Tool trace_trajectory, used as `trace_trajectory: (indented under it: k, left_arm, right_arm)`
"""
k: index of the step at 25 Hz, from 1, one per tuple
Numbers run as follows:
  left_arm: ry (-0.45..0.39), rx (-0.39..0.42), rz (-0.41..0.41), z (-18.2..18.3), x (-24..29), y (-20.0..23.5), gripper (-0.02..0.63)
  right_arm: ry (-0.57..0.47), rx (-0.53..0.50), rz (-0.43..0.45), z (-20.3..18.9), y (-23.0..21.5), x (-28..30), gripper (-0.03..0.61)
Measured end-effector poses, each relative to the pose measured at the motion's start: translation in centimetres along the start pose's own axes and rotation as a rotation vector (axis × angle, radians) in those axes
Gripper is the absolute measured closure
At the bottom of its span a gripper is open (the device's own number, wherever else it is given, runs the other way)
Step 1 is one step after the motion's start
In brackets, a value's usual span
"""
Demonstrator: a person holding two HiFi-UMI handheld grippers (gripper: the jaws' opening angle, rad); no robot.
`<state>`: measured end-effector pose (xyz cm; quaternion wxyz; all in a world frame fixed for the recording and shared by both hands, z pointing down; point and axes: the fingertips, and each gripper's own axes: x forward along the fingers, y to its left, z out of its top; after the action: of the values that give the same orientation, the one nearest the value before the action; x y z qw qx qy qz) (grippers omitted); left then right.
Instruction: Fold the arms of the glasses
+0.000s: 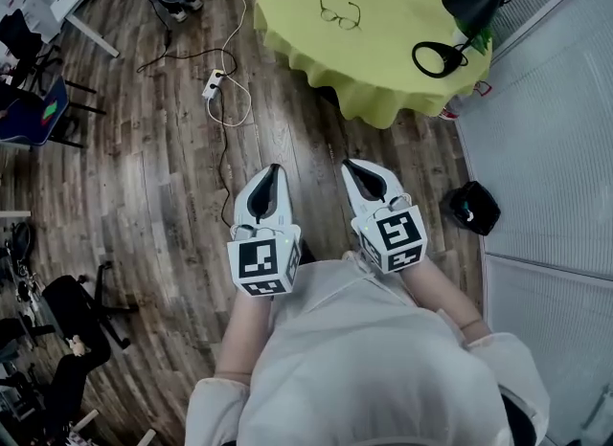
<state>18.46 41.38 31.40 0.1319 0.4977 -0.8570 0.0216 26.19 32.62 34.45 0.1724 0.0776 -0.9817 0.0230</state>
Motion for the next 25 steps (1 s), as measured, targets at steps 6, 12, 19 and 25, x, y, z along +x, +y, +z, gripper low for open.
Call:
trace_trajectory:
  k: [6,12,19,25]
  left_arm:
    - [0.007,-0.017,-0.008,2.4,4.1,11.9,0.607]
    - [0.028,-0.027,-0.014,4.0,6.6,21.1,0.607]
    - [0.061,-0.053,-0.036,3.9,12.5,24.7,0.607]
    - [0.083,-0.076,-0.078,5.0,20.4,24.7,0.607]
  right_arm:
    - [-0.002,-0.012,-0.037,4.6,3.4,10.6,0.580]
    - [-0.018,-0.008,-0.099,8.3,5.8,17.8,0.580]
    - [0.016,0.013,-0.149,8.7,2.7,23.4,0.580]
    - [0.013,0.036,-0.205,9.7,-4.2,27.6,0.580]
